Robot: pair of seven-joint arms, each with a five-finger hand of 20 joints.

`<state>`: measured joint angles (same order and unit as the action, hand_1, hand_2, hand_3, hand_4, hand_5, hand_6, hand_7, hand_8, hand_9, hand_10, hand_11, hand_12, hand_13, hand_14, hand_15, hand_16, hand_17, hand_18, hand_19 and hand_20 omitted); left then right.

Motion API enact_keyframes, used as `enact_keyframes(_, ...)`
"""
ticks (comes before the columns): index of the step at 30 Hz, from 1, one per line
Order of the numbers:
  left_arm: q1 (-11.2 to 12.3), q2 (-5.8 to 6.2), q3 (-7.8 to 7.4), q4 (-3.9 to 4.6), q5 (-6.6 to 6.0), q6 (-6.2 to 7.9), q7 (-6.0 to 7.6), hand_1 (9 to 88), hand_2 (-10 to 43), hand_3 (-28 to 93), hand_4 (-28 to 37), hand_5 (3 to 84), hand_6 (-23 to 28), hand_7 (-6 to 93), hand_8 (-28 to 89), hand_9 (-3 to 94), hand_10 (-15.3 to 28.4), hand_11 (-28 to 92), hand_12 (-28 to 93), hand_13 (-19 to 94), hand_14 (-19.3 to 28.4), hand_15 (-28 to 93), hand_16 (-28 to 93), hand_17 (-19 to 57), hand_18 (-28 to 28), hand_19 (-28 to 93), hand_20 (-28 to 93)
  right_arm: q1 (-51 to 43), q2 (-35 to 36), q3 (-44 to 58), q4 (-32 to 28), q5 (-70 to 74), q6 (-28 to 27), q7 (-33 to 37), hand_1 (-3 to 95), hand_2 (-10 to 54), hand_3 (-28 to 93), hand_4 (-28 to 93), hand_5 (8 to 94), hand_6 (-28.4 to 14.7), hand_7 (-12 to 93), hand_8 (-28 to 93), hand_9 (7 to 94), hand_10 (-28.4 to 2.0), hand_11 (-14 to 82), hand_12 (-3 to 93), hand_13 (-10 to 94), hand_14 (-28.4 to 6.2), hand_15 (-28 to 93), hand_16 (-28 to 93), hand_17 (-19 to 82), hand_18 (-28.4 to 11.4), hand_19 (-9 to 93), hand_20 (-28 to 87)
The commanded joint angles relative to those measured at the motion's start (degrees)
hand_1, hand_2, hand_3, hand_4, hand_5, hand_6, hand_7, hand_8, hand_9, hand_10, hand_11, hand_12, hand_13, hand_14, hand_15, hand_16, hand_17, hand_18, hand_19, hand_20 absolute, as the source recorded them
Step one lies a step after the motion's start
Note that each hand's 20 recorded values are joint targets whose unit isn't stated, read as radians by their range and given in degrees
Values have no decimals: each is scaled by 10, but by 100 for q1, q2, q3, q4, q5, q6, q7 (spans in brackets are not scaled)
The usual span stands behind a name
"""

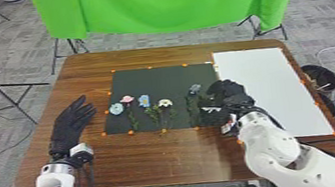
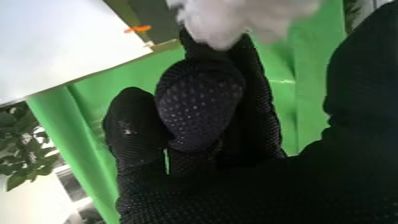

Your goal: Arrange flowers

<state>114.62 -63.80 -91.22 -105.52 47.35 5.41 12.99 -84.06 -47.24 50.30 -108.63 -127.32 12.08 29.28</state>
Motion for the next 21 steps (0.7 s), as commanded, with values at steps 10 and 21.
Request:
enact_keyframes(10,201,-59,-14,-143,44,132,-75,225,-55,715,-271,437,8,126,-70,439,128,168,120,352,169,165,22,46,127,50,174,-1720,-758,3961,-1503,4461,-330,-1924,228,-32,704,-140,627,0,153,-93,680,-148,127,174,723,-116,430,255,391,-182,764,420)
enact_keyframes(21,377,-151,3,-300,191,151,67,227,-47,711,-273,448,10,130,-72,441,130,173,119,352,172,171,18,53,116,47,172,-2369,-1669,4495,-1161,7597,-2001,-4090,-25,4,549,-281,217,9,8,-54,204,-129,-30,80,129,-163,-35,69,23,-202,58,124)
